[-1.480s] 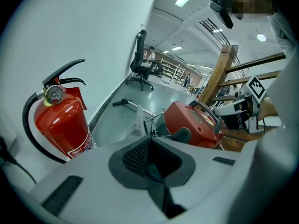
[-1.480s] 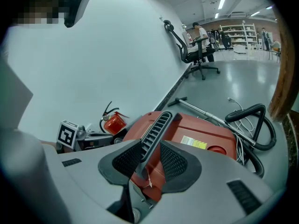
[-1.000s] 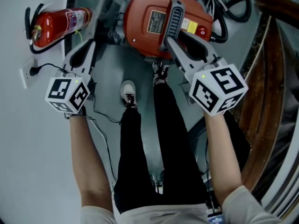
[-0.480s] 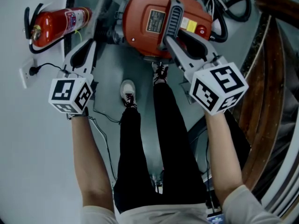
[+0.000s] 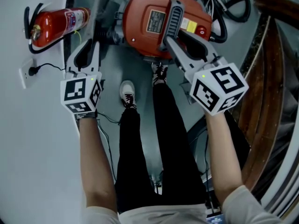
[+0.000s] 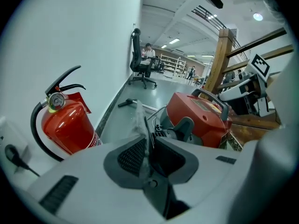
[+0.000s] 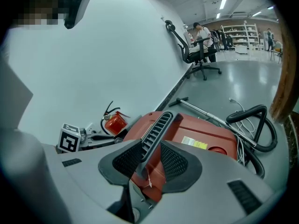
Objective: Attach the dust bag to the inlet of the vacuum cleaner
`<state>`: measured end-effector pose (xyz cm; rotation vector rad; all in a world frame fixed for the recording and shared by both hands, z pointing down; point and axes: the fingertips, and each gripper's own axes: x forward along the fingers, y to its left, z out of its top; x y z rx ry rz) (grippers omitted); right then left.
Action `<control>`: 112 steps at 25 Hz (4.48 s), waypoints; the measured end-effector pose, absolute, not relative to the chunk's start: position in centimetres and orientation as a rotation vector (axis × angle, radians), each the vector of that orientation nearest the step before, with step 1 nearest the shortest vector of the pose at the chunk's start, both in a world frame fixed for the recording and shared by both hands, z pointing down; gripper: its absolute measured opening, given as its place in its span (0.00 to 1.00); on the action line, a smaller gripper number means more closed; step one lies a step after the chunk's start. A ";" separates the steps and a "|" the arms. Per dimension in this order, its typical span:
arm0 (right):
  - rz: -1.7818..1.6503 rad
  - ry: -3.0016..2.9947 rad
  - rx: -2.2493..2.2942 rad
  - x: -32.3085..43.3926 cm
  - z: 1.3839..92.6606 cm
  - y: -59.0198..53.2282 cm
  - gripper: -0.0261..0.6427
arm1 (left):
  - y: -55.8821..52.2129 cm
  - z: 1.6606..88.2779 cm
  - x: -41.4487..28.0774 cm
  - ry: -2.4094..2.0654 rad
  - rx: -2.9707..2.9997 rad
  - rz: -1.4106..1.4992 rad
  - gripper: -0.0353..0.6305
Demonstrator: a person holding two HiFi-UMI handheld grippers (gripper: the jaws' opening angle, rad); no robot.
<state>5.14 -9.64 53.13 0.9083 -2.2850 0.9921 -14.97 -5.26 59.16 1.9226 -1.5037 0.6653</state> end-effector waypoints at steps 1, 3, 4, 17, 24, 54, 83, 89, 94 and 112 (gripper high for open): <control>0.992 -2.285 0.907 5.1 53.1 -9.6 0.23 | -5.3 59.2 -15.0 -1.512 1.915 0.671 0.15; 0.993 -2.284 0.902 5.1 53.1 -9.7 0.23 | -5.3 59.3 -15.2 -1.532 1.902 0.689 0.11; 0.994 -2.285 0.900 5.1 53.1 -9.7 0.23 | -5.2 59.3 -15.2 -1.542 1.895 0.699 0.11; 0.995 -2.296 0.906 5.1 53.1 -9.7 0.23 | -5.3 59.1 -15.6 -1.479 1.835 0.550 0.08; 1.000 -2.294 0.896 5.0 53.2 -9.6 0.23 | -5.3 59.0 -15.5 -1.482 1.816 0.530 0.08; 1.016 -2.304 0.905 5.0 53.1 -9.6 0.23 | -5.5 58.6 -13.8 -1.398 1.881 0.591 0.09; 1.025 -2.309 0.912 5.0 53.2 -9.7 0.23 | -5.4 58.6 -11.9 -1.327 1.915 0.588 0.10; 1.027 -2.313 0.914 5.1 53.2 -9.7 0.23 | -5.4 58.6 -11.6 -1.316 1.917 0.567 0.10; 1.030 -2.313 0.908 5.0 53.2 -9.7 0.23 | -5.3 58.6 -11.2 -1.298 1.924 0.564 0.11; 1.027 -2.315 0.916 5.0 53.2 -9.7 0.23 | -5.1 58.5 -10.6 -1.231 1.961 0.581 0.11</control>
